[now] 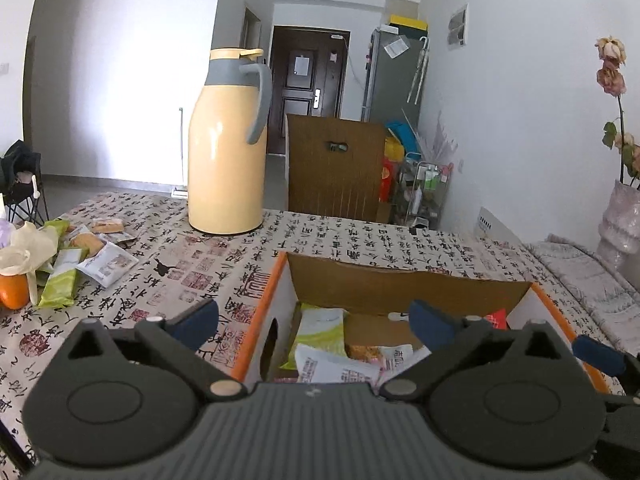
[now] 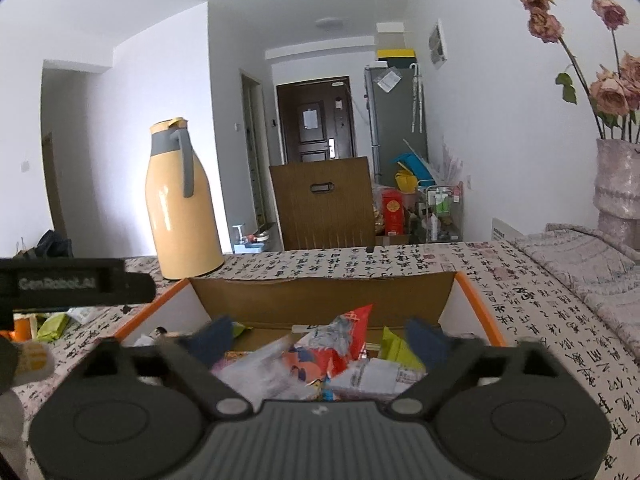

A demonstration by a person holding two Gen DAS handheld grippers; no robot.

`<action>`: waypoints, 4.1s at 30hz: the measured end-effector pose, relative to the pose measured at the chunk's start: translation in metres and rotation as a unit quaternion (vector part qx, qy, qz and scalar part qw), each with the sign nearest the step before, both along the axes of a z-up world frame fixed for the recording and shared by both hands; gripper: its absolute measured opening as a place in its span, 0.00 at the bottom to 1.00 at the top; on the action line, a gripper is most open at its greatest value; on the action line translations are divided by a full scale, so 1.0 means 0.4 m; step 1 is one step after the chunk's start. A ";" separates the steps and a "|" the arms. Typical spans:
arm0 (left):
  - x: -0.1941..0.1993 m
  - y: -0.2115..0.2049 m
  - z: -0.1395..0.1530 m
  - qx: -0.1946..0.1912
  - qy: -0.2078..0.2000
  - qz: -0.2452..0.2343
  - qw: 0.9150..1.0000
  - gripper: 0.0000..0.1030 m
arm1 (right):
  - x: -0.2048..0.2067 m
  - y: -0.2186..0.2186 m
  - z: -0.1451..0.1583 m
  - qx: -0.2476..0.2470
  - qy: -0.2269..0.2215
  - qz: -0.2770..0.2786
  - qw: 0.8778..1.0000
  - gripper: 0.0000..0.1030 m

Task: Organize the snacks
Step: 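Open both tools to drop the white packets into the box, then lift both open tools out of the box toward the remaining packets, then grasp the cracker packet with the clear window using the right tool, then grasp the last white wrapped packet with the left tool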

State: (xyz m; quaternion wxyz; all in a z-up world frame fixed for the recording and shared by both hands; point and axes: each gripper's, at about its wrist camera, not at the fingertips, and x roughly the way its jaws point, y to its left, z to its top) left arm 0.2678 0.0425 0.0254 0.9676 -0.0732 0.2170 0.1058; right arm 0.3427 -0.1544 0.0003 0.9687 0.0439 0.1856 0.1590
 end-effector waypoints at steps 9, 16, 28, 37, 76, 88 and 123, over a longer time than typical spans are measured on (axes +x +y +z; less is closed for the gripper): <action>0.006 0.003 -0.004 -0.005 0.006 0.004 1.000 1.00 | 0.010 -0.002 -0.007 0.002 0.007 -0.005 1.000 1.00; 0.001 -0.001 0.012 -0.007 0.003 0.010 1.000 1.00 | 0.004 -0.007 0.007 0.003 0.003 -0.007 1.000 1.00; -0.057 -0.026 0.067 -0.002 -0.003 0.009 1.000 1.00 | -0.052 -0.063 0.067 0.000 -0.014 -0.030 0.999 1.00; -0.119 -0.054 0.056 0.000 0.013 0.000 1.000 1.00 | -0.108 -0.138 0.067 -0.021 -0.002 -0.037 0.999 1.00; -0.222 -0.070 -0.184 -0.024 0.094 -0.034 0.995 1.00 | -0.084 -0.296 -0.146 -0.108 0.158 -0.034 0.981 1.00; -0.224 -0.073 -0.184 -0.023 0.095 -0.036 0.995 1.00 | -0.060 -0.310 -0.181 -0.096 0.170 -0.051 0.979 1.00; -0.142 -0.330 -0.137 0.000 0.161 -0.088 0.983 1.00 | -0.220 -0.373 -0.103 -0.036 0.081 -0.038 0.995 0.46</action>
